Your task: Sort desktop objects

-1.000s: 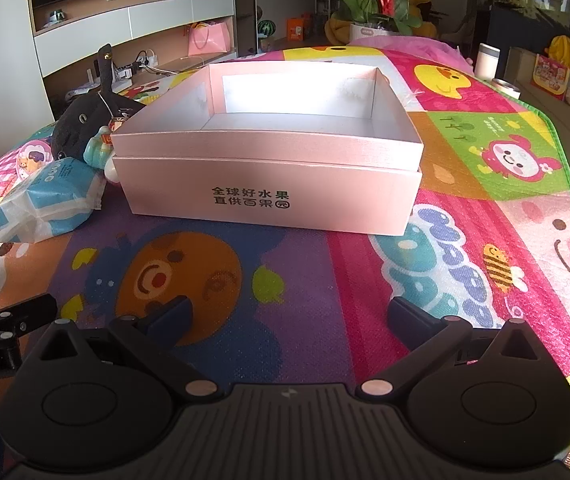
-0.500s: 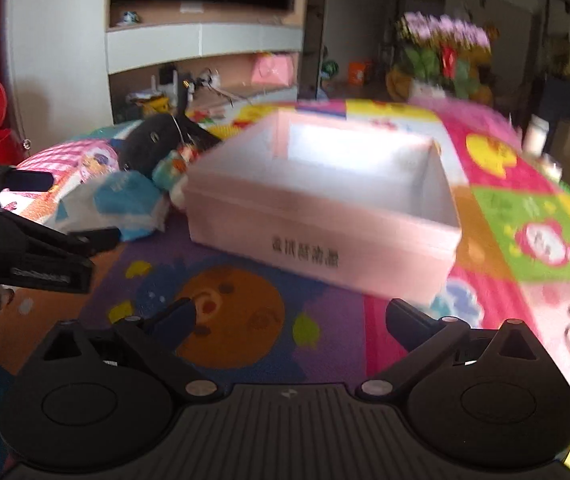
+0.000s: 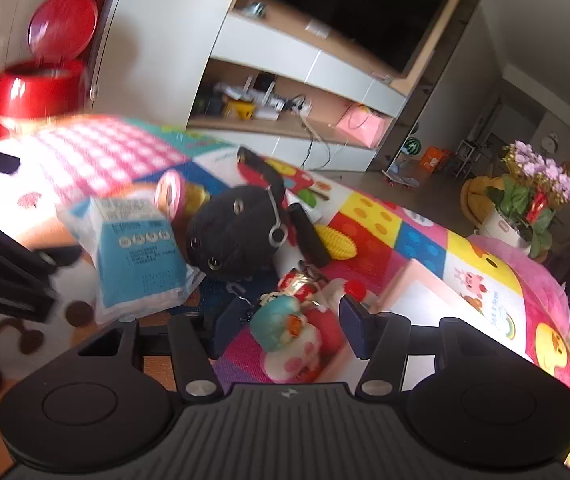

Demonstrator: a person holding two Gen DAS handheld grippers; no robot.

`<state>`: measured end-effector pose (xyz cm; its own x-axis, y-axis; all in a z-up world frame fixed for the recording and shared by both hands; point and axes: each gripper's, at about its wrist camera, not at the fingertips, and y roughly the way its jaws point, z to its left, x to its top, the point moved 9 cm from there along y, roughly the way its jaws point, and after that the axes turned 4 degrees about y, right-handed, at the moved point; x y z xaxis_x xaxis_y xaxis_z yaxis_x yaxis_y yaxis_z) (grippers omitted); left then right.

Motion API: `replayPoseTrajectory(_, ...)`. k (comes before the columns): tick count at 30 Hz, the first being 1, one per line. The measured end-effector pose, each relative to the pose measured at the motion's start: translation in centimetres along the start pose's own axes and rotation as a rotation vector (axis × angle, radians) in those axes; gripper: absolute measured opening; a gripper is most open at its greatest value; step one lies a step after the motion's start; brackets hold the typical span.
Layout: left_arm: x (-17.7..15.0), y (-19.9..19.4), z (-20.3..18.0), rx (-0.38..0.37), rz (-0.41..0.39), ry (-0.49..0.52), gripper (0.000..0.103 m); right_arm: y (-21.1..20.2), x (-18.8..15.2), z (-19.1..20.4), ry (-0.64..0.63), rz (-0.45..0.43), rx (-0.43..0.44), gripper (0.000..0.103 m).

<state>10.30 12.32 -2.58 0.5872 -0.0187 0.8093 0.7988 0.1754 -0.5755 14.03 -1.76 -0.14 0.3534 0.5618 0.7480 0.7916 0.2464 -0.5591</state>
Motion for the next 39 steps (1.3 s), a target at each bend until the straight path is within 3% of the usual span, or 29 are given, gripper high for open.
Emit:
replayPoseTrajectory(2,-0.2,-0.4,0.3,-0.071,0.0,-0.045,0.103,1.2,-0.7,0.9,-0.051,0.027,-0.028,0.051)
replayPoseTrajectory(3,-0.2,-0.4,0.3,-0.105,-0.004,-0.058,0.103,1.5,-1.1,1.3,-0.064,0.04,-0.035,0.032)
replayPoseTrajectory(5,-0.1,-0.7,0.1,-0.135,-0.014,-0.055,0.103,1.0,-1.2,1.4,-0.044,0.036,-0.028,0.032)
replayPoseTrajectory(10,1.3,-0.2,-1.9,-0.167,-0.024,-0.053,0.103,-5.8,-1.5,-0.2,0.137,-0.04,0.099,0.031)
replayPoseTrajectory(13,2.0,0.5,-4.0,-0.166,-0.014,-0.025,0.103,-9.3,-4.0,-1.9,0.352,-0.008,0.248,0.031)
replayPoseTrajectory(16,2.2,1.9,-5.5,-0.111,0.008,0.021,0.103,-10.7,-8.1,-3.2,0.451,0.036,0.26,0.032)
replayPoseTrajectory(17,2.2,2.2,-5.8,-0.094,0.014,0.03,0.103,-10.7,-9.2,-3.8,0.456,0.041,0.225,0.039)
replayPoseTrajectory(18,2.1,2.2,-6.0,-0.081,0.016,0.031,0.103,-10.6,-10.1,-4.7,0.467,0.049,0.174,0.054)
replayPoseTrajectory(19,2.1,2.1,-6.2,-0.082,0.014,0.026,0.103,-10.7,-10.8,-5.6,0.481,0.047,0.138,0.059)
replayPoseTrajectory(22,1.7,1.5,-6.9,-0.107,0.014,0.044,0.103,-10.0,-11.3,-8.5,0.551,0.018,0.107,0.067)
replayPoseTrajectory(26,1.3,0.8,-7.3,-0.123,0.011,0.093,0.103,-7.1,-10.0,-11.1,0.628,0.002,0.134,0.079)
replayPoseTrajectory(31,2.0,0.7,-7.1,-0.157,-0.009,0.112,0.103,-4.1,-8.2,-12.2,0.597,-0.021,0.044,0.08)
replayPoseTrajectory(35,2.4,2.5,-6.0,-0.143,-0.001,0.085,0.103,-5.4,-8.9,-12.1,0.629,-0.038,0.081,0.085)
replayPoseTrajectory(39,2.0,2.6,-7.3,-0.258,0.018,0.059,0.103,-8.2,-11.3,-12.0,0.613,-0.034,0.056,0.088)
